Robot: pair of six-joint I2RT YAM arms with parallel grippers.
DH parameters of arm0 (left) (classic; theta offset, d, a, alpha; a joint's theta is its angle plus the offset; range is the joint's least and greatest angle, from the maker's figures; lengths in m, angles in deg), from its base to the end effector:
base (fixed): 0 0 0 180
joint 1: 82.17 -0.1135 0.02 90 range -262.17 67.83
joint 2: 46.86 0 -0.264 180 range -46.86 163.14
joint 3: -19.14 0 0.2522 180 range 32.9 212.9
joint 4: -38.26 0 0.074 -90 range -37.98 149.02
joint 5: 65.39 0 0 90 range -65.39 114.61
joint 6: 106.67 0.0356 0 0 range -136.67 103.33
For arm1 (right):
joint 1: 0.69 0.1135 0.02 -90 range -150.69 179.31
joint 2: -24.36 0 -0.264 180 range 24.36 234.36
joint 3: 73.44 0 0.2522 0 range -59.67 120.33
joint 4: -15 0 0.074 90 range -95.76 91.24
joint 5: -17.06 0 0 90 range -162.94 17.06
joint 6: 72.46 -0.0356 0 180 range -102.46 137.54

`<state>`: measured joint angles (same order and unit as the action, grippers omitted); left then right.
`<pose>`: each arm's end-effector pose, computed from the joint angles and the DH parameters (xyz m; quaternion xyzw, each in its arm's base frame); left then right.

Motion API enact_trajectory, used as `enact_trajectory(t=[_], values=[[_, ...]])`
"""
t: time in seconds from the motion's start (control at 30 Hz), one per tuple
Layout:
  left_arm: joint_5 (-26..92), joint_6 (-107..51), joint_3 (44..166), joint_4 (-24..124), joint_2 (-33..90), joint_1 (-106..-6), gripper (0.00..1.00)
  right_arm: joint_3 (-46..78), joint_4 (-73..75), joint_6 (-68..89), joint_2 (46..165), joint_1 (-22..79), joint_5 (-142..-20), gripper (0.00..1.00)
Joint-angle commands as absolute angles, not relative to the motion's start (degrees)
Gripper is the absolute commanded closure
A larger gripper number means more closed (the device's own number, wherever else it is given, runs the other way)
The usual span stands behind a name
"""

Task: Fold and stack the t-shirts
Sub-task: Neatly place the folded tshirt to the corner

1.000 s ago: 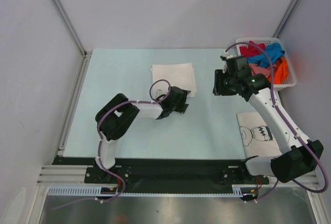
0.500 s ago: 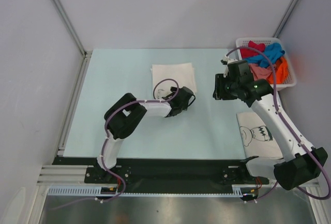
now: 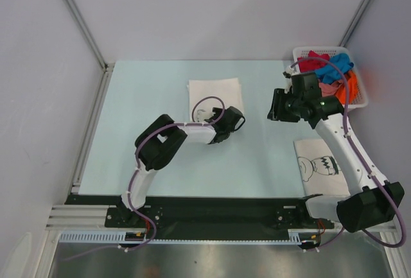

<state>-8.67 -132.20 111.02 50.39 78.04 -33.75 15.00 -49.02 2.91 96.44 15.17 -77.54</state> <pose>0.3170 -0.3279 0.1190 -0.5806 0.6777 -0.3250 0.3131 0.2440 0.0723 0.3548 -0.0245 0.9316 0.1310 0.3383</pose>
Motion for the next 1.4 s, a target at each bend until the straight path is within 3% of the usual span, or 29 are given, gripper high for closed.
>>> enact_trajectory(t=[0.0,0.07,0.1,0.27,0.4,0.73,0.9,1.37], values=[[-8.2,-147.0,110.4,54.3,81.4,-34.4,0.46,16.4,-47.5,1.6,99.0,13.5,-81.5,0.52],[-7.5,-146.3,110.5,52.5,81.6,-34.6,0.55,16.5,-46.6,1.2,100.2,11.2,-86.3,0.51],[-7.2,-144.8,110.5,49.9,81.7,-34.9,0.65,16.5,-46.2,1.2,101.0,10.3,-87.9,0.51],[-3.3,-138.3,108.0,43.4,79.3,-36.9,0.87,16.4,-41.6,-0.1,105.7,6.2,-96.7,0.38],[2.5,-132.6,102.9,38.8,75.2,-39.1,0.99,15.9,-37.1,-2.9,112.5,4.3,-106.1,0.35],[17.0,-128.8,87.3,26.4,64.2,-42.0,1.00,15.5,-13.6,-17.2,129.4,4.1,-119.3,0.33],[19.3,-129.2,86.7,23.4,61.3,-42.7,1.00,19.7,-9.6,-21.2,138.9,4.7,-120.2,0.31],[21.4,-127.7,87.4,24.9,57.6,-43.4,1.00,19.9,6.9,-39.1,147.9,5.5,-121.1,0.29]])
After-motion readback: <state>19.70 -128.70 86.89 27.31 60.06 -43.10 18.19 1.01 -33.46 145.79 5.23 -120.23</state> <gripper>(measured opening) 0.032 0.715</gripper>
